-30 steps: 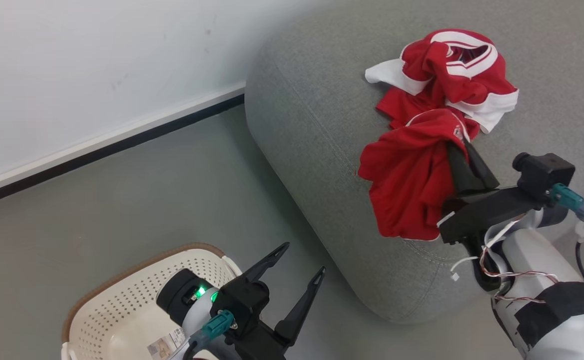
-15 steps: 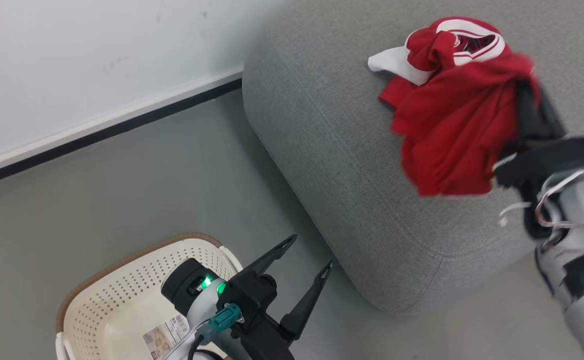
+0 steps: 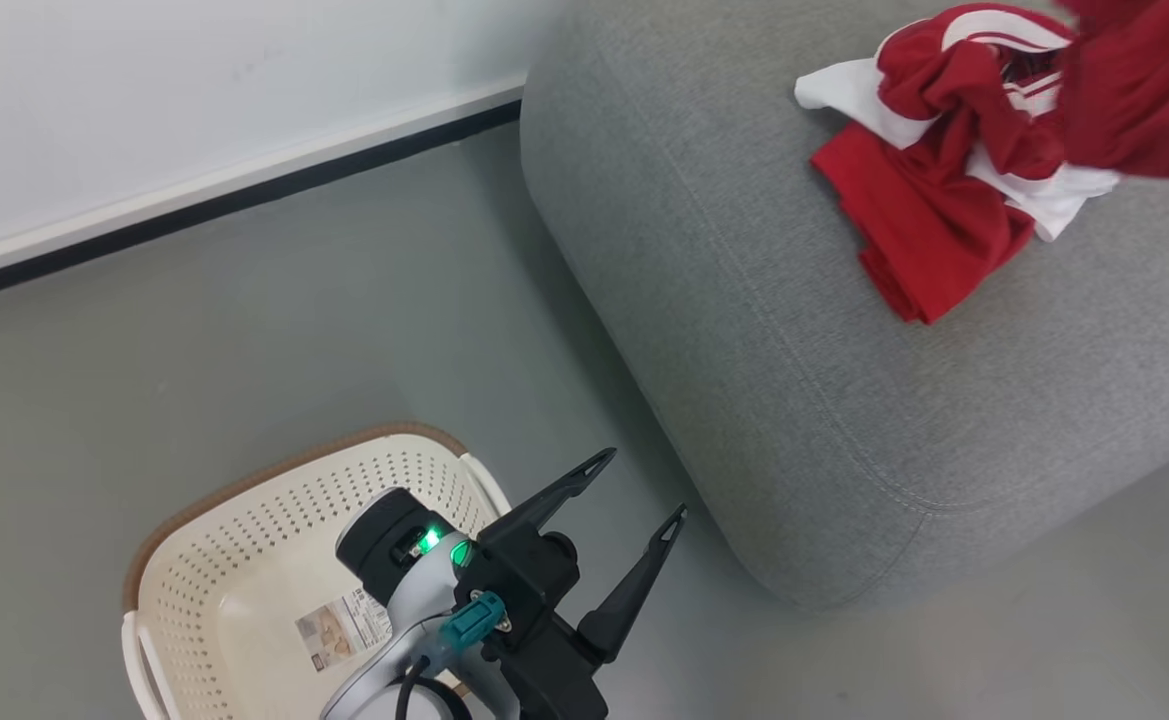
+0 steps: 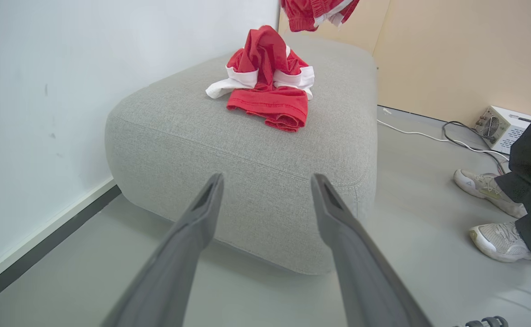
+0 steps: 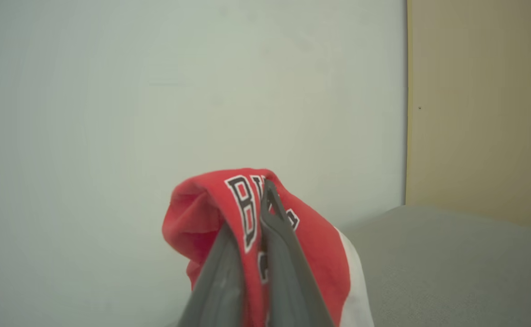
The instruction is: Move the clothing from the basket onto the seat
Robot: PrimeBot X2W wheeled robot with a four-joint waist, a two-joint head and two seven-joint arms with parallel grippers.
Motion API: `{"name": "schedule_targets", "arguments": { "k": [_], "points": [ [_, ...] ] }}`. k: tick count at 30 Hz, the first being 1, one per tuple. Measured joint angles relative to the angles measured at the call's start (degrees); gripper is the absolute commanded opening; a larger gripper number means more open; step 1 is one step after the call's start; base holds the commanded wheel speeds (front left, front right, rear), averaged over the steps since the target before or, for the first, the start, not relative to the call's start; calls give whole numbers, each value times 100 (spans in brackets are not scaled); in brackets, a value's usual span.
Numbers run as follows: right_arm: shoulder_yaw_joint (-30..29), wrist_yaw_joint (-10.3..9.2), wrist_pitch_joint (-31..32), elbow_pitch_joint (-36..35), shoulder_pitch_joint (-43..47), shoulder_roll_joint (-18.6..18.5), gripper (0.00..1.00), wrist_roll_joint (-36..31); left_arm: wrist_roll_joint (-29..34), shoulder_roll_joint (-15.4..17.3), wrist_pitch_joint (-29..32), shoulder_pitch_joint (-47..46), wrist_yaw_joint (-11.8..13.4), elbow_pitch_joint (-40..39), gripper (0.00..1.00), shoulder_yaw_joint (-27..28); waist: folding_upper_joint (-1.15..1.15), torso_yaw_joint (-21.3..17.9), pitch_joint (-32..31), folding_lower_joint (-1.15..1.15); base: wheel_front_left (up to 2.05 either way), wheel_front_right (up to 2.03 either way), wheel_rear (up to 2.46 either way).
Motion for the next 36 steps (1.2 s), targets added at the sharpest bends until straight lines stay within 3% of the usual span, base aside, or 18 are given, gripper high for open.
{"name": "schedule_targets", "arguments": {
  "k": [13,20,36],
  "points": [
    [-270,-21,-41,845,-820,-560,0,-30,60,3,82,-357,-49,-140,100,-153,0,448,486,0,0,0,0],
    [-259,7,-41,1284,-928,-552,0,-105,125,24,116,-621,-92,-221,100,-172,0,628,828,1,0,0,0],
    [-303,93,-41,2537,-755,-76,0,18,144,75,64,-984,-98,-130,100,-192,0,895,1338,1,0,0,0]
  ]
}}
